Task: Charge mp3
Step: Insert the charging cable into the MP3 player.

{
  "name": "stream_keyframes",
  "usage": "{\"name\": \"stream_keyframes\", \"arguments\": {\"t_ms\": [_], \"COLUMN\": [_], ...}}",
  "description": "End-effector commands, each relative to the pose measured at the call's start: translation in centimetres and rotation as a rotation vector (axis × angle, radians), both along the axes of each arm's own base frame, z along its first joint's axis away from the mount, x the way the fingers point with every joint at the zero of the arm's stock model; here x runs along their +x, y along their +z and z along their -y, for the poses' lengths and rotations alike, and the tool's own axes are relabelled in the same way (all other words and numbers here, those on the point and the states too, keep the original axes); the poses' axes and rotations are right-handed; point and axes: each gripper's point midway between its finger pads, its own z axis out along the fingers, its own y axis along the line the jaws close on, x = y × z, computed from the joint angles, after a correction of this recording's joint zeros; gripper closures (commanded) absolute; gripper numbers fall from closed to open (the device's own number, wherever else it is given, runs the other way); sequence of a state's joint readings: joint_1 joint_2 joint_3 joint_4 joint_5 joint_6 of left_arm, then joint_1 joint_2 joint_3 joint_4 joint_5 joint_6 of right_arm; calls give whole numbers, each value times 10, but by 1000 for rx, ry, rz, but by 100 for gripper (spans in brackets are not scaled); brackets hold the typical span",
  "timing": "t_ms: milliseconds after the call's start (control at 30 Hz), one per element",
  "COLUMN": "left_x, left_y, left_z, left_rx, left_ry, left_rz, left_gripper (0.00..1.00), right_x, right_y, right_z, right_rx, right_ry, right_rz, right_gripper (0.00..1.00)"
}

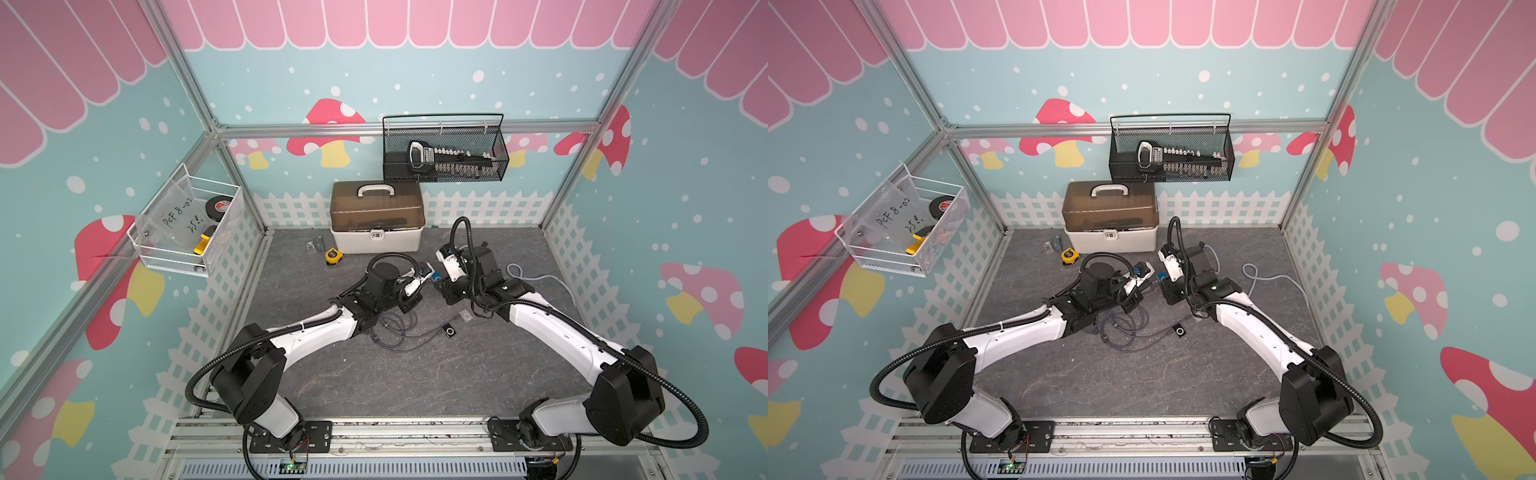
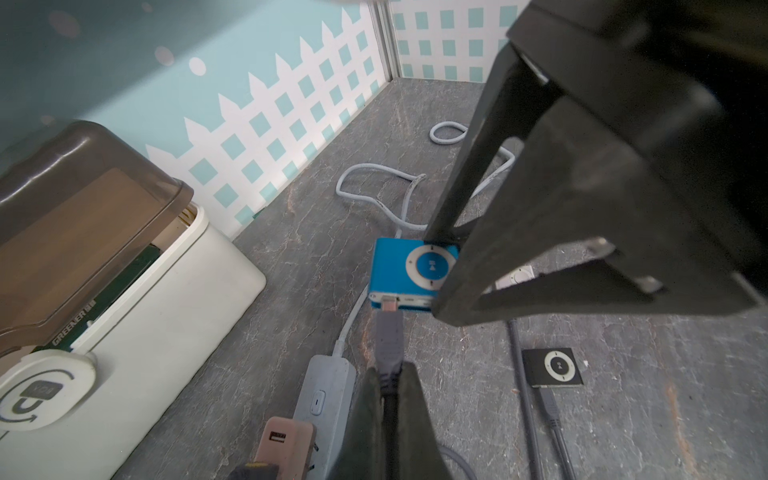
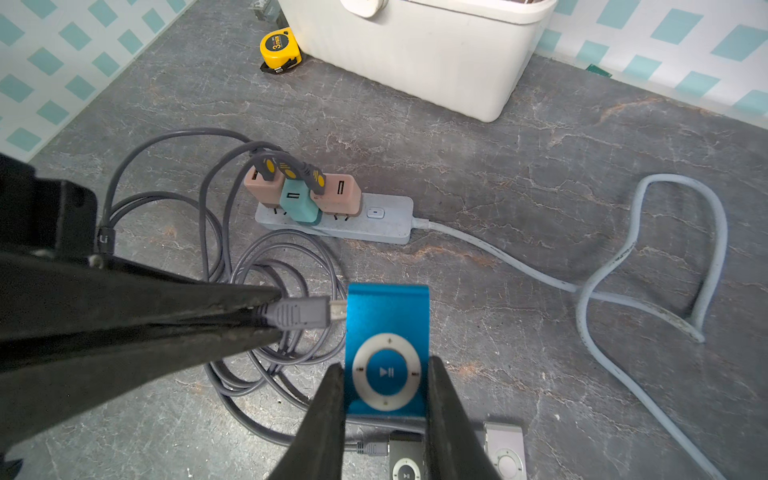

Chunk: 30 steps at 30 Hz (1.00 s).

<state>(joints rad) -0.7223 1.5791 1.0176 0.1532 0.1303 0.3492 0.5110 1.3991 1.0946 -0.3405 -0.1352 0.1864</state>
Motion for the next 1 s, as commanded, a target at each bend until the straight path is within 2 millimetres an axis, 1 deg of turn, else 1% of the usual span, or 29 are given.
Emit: {"name": "stream_keyframes", "arguments": {"t_ms": [0,300,367,633,700,800,967], "left_x": [6,5,5,5,4,3,0], "left_y": [23,18,20,32,36,34,31], "left_z": [14,16,16,17,17,16,12], "left_rx": [-39,-20,0,-19,-21,-7,20], "left_ry": [-22,-39,-55,-58,-61,-61,-53], "left_rz": [70,60,93,107,103,85,51], "left_gripper": [100,100,100,100,100,100,100], "right_x": [-22,-32,-35,-39,-38,-33,-29], "right_y": [24,33,32,18,13,10,8], "right_z": [-30,-32,-34,-34,-31,-23,-17], "right_rx": [59,88,94,52,27,-4,-39], "right_ry": [159,200,220,232,217,169,139], "right_rz": [35,76,69,29,22,33,40], "right_gripper": [91,91,91,92,92,92,92]}}
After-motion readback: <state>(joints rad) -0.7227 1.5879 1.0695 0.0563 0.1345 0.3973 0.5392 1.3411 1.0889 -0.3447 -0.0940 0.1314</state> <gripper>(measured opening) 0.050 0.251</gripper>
